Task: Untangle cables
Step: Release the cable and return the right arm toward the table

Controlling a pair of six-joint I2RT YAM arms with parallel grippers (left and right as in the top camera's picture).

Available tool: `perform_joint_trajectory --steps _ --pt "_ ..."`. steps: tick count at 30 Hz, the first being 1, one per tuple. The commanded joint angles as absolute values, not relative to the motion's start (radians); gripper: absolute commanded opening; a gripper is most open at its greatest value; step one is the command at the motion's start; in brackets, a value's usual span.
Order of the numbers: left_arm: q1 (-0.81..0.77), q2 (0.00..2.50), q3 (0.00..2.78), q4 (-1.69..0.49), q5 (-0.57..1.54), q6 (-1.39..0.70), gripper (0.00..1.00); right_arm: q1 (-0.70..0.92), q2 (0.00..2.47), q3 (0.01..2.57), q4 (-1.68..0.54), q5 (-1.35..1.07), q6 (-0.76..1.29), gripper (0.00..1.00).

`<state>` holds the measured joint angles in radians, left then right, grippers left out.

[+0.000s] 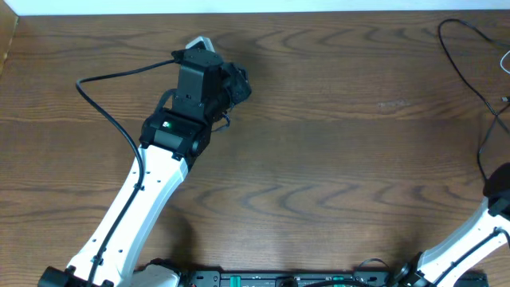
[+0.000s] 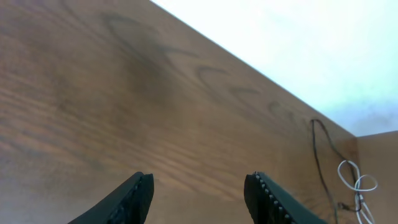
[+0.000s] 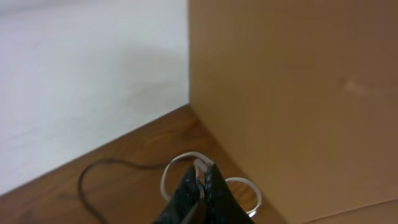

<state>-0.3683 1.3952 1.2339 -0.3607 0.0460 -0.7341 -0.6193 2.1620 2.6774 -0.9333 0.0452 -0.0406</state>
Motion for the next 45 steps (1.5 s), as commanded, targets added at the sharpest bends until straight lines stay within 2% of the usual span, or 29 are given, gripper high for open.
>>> perform_joint_trajectory --steps 1,4,11,20,22,23,24,25,26,30,36,44,45 --pt "-0.366 1.399 1.235 -0.349 0.036 -0.739 0.52 -0.652 2.162 2.717 -0.920 0.081 -0.060 0.01" --pt "-0.366 1.399 1.235 -0.347 0.036 -0.739 0.52 -0.672 2.165 2.700 -0.949 0.150 -0.083 0.01" --pt "-0.366 1.421 1.235 -0.346 0.037 -0.739 0.51 -0.694 2.210 2.532 -0.913 0.473 -0.058 0.01" --pt "-0.366 1.453 1.235 -0.341 0.041 -0.765 0.52 -0.685 2.213 2.266 -0.772 0.475 -0.046 0.01" --pt "-0.366 1.453 1.235 -0.339 0.041 -0.765 0.52 -0.686 2.213 2.238 -0.772 0.458 -0.046 0.08" --pt "-0.366 1.453 1.235 -0.339 0.041 -0.765 0.52 -0.686 2.213 2.228 -0.783 0.458 -0.046 0.20" --pt "-0.366 1.453 1.235 -0.338 0.041 -0.765 0.52 -0.686 2.213 2.216 -0.802 0.452 -0.045 0.48" --pt "-0.366 1.453 1.235 -0.339 0.041 -0.765 0.52 -0.686 2.213 2.211 -0.812 0.436 -0.046 0.64" --pt "-0.366 1.453 1.235 -0.338 0.041 -0.765 0.52 -0.686 2.213 2.210 -0.826 0.418 -0.046 0.74" --pt "-0.366 1.453 1.235 -0.339 0.041 -0.765 0.52 -0.686 2.213 2.210 -0.876 0.292 -0.046 0.99" --pt "-0.366 1.453 1.235 -0.339 0.045 -0.765 0.52 -0.680 2.213 2.210 -1.053 -0.010 -0.061 0.99" --pt "-0.366 1.453 1.235 -0.340 0.054 -0.765 0.51 -0.649 2.213 2.195 -1.365 -0.281 -0.062 0.99" --pt "-0.366 1.453 1.235 -0.339 0.059 -0.764 0.51 -0.636 2.213 2.182 -1.380 -0.291 -0.073 0.92"
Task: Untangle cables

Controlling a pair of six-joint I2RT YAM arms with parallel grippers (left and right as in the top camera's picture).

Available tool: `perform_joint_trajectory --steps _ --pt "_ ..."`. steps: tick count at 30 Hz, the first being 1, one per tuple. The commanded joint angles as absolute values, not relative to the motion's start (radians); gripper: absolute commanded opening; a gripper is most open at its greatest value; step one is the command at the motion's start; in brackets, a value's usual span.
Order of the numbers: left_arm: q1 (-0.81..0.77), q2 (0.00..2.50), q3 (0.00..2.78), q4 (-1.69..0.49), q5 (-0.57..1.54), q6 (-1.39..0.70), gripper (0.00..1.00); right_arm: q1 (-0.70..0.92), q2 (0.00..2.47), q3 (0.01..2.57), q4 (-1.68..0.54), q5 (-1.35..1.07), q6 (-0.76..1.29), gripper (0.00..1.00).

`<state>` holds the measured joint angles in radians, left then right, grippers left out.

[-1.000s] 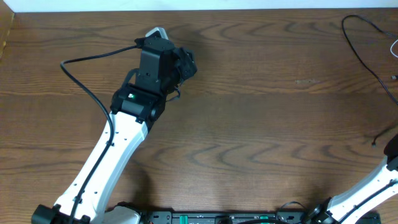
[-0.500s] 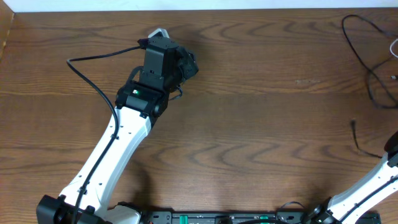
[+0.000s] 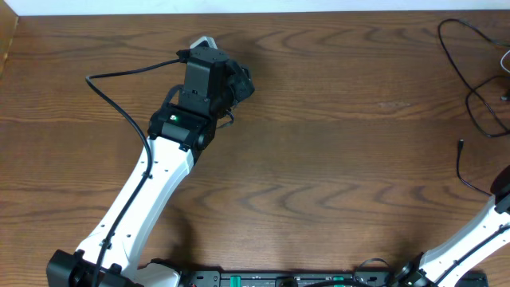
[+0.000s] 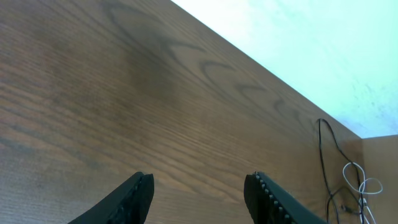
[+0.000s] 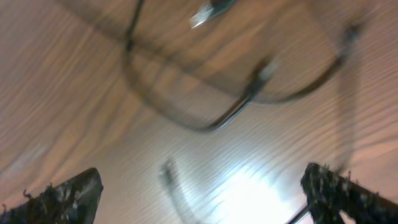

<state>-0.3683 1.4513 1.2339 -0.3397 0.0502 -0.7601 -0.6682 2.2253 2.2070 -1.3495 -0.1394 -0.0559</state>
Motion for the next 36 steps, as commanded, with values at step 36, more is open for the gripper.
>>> perform_joint_trajectory --steps 36 --pt "-0.366 1.510 1.234 -0.381 0.063 -0.735 0.52 -0.514 2.213 1.604 -1.069 0.007 -0.226 0.38"
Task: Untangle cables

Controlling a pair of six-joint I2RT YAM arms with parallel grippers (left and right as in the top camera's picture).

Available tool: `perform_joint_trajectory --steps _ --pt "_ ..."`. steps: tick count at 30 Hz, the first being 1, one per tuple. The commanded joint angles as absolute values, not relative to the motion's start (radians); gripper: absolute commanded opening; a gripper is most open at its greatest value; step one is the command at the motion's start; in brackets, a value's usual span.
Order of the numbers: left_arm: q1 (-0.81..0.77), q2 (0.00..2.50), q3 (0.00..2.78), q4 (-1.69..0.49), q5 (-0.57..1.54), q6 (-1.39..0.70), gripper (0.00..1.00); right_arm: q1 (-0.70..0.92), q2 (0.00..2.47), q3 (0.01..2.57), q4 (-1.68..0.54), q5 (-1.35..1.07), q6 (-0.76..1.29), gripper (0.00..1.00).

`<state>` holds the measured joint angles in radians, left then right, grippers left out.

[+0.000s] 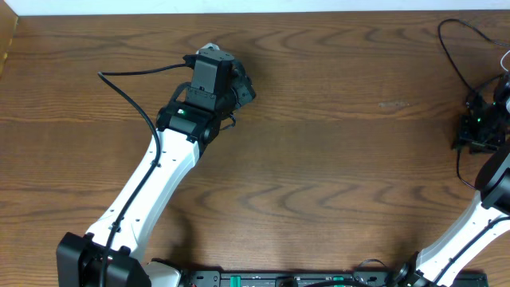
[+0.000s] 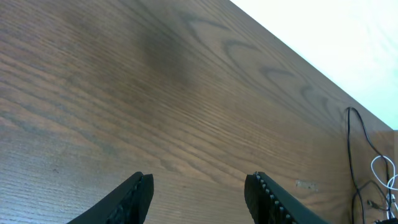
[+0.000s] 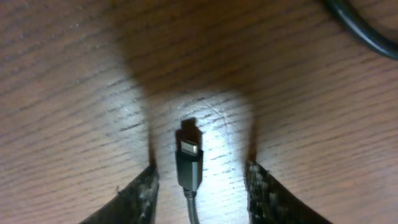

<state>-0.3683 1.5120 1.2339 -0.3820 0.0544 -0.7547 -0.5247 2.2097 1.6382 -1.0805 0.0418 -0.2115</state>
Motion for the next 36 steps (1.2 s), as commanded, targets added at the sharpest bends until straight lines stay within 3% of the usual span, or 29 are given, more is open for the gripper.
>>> perform_joint_trajectory --steps 1,4,9,17,26,36 --pt "-0.366 1.510 1.234 -0.381 0.063 -0.735 0.52 -0.513 2.213 1.600 -1.066 -0.008 -0.226 0.35" --pt "-0.366 1.510 1.234 -0.381 0.063 -0.735 0.52 -0.511 2.213 1.586 -1.060 -0.040 -0.226 0.28" --pt "-0.366 1.510 1.234 -0.381 0.063 -0.735 0.52 -0.509 2.213 1.562 -1.035 -0.040 -0.158 0.01" --pt "-0.366 1.510 1.234 -0.381 0.063 -0.735 0.52 -0.511 2.212 1.631 -1.012 -0.040 -0.038 0.01" --pt "-0.366 1.510 1.234 -0.381 0.063 -0.735 0.52 -0.537 2.209 2.115 -1.160 0.001 0.015 0.03" --pt "-0.366 1.510 1.234 -0.381 0.062 -0.735 0.52 -0.632 2.223 2.210 -0.840 0.107 0.171 0.01"
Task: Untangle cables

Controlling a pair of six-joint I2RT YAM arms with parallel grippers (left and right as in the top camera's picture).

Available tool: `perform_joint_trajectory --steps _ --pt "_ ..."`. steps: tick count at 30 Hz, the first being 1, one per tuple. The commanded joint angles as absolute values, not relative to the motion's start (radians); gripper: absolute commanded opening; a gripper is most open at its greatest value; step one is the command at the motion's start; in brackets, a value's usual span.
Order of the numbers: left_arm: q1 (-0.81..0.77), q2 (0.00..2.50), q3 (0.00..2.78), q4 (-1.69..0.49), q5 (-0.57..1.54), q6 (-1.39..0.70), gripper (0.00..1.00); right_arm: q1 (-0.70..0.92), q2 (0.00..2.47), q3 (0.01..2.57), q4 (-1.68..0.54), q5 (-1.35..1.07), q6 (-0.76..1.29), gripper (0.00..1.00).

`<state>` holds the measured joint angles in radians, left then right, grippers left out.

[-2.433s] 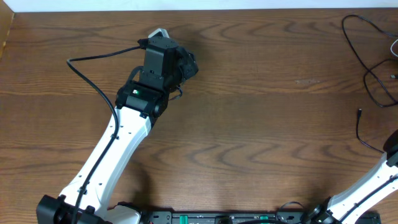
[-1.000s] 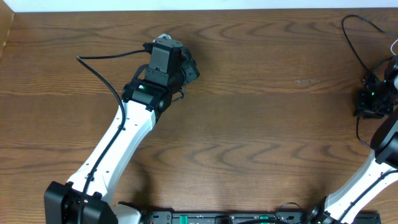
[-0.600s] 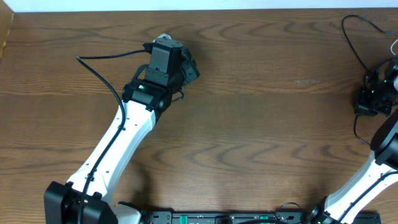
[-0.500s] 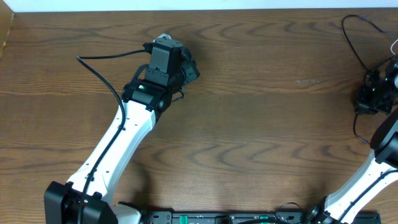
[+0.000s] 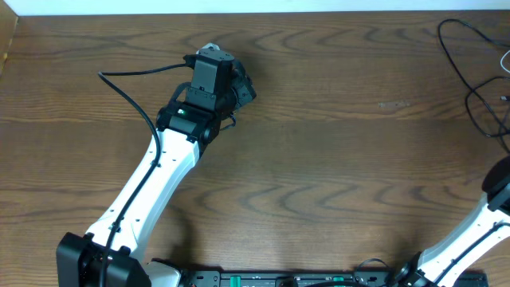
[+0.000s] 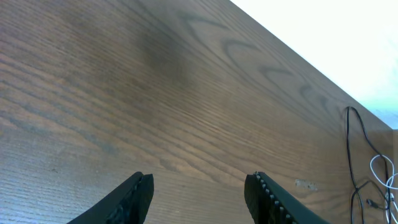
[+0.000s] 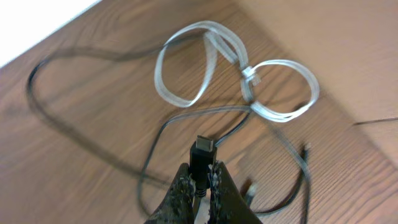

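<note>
Black cable [image 5: 470,76] lies looped at the table's far right, next to a white cable [image 5: 505,60]. In the right wrist view the white flat cable [image 7: 239,65] forms two loops, with the black cable [image 7: 81,124] curving round and under it. My right gripper [image 7: 199,177] is shut on the black cable's plug [image 7: 202,152], held above the table; it is out of the overhead view. My left gripper [image 6: 199,193] hangs open over bare wood, far left of both cables [image 6: 354,149], with nothing between its fingers [image 6: 140,196].
A cardboard wall [image 7: 348,50] borders the table just right of the cables. The table's back edge meets a white surface [image 6: 323,37]. The left arm's own black lead [image 5: 127,76] arcs over the wood at upper left.
My right gripper stood open, low on the table with the black plug between its fingers; now it is shut on that plug, raised, and out of the overhead view. The left arm has not moved.
At first my right gripper was shut beside the cardboard wall, the white cable behind it. Then it was open over the black cable, blurred. Then it straddled the black plug on the table, and now grips it, lifted. Meanwhile my left gripper stayed open, edging slightly forward.
</note>
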<state>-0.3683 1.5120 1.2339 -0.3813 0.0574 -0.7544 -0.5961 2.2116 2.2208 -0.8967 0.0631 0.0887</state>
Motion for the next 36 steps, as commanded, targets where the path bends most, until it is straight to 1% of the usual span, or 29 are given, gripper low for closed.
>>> perform_joint_trajectory --steps 1,3,4,5,6,8,9,10,15,20,21,22,24,25,26,32,36 --pt "-0.366 1.510 1.234 -0.381 0.062 -0.735 0.52 -0.638 2.231 2.205 -0.817 0.106 0.189 0.01" --pt "-0.366 1.510 1.234 -0.381 0.062 -0.735 0.52 -0.648 2.250 2.201 -0.797 0.106 0.208 0.01" --pt "-0.366 1.510 1.234 -0.381 0.062 -0.735 0.52 -0.650 2.263 2.201 -0.793 0.106 0.209 0.04" --pt "-0.366 1.510 1.234 -0.381 0.062 -0.735 0.52 -0.653 2.274 2.201 -0.793 0.106 0.209 0.18" --pt "-0.366 1.510 1.234 -0.381 0.062 -0.735 0.52 -0.653 2.283 2.201 -0.794 0.106 0.209 0.38" --pt "-0.366 1.510 1.234 -0.381 0.062 -0.735 0.52 -0.653 2.297 2.201 -0.805 0.106 0.209 0.83" --pt "-0.366 1.510 1.234 -0.381 0.062 -0.735 0.52 -0.653 2.300 2.201 -0.811 0.106 0.208 0.95" --pt "-0.366 1.510 1.234 -0.381 0.062 -0.735 0.52 -0.653 2.300 2.201 -0.821 0.106 0.208 0.99" --pt "-0.366 1.510 1.234 -0.380 0.062 -0.735 0.52 -0.653 2.282 2.207 -0.907 0.070 0.208 0.99" --pt "-0.366 1.510 1.234 -0.381 0.062 -0.735 0.52 -0.638 2.222 2.207 -0.997 -0.083 0.200 0.99" --pt "-0.366 1.510 1.234 -0.381 0.062 -0.735 0.53 -0.629 2.205 2.207 -1.007 -0.144 0.174 0.99" --pt "-0.366 1.510 1.234 -0.382 0.062 -0.735 0.65 -0.619 2.188 2.207 -1.020 -0.211 0.135 0.99" --pt "-0.366 1.510 1.234 -0.394 0.062 -0.735 0.85 -0.586 2.147 2.207 -1.065 -0.343 0.070 0.99" --pt "-0.366 1.510 1.234 -0.405 0.062 -0.735 0.97 -0.568 2.128 2.207 -1.087 -0.364 0.053 0.99" --pt "-0.366 1.510 1.234 -0.419 0.062 -0.735 0.99 -0.543 2.104 2.207 -1.110 -0.364 0.048 0.99" --pt "-0.366 1.510 1.234 -0.449 0.062 -0.735 0.99 -0.382 1.968 2.207 -1.179 -0.281 0.042 0.99" --pt "-0.366 1.510 1.234 -0.449 0.062 -0.735 1.00 -0.283 1.872 2.207 -1.208 -0.230 -0.001 0.99"
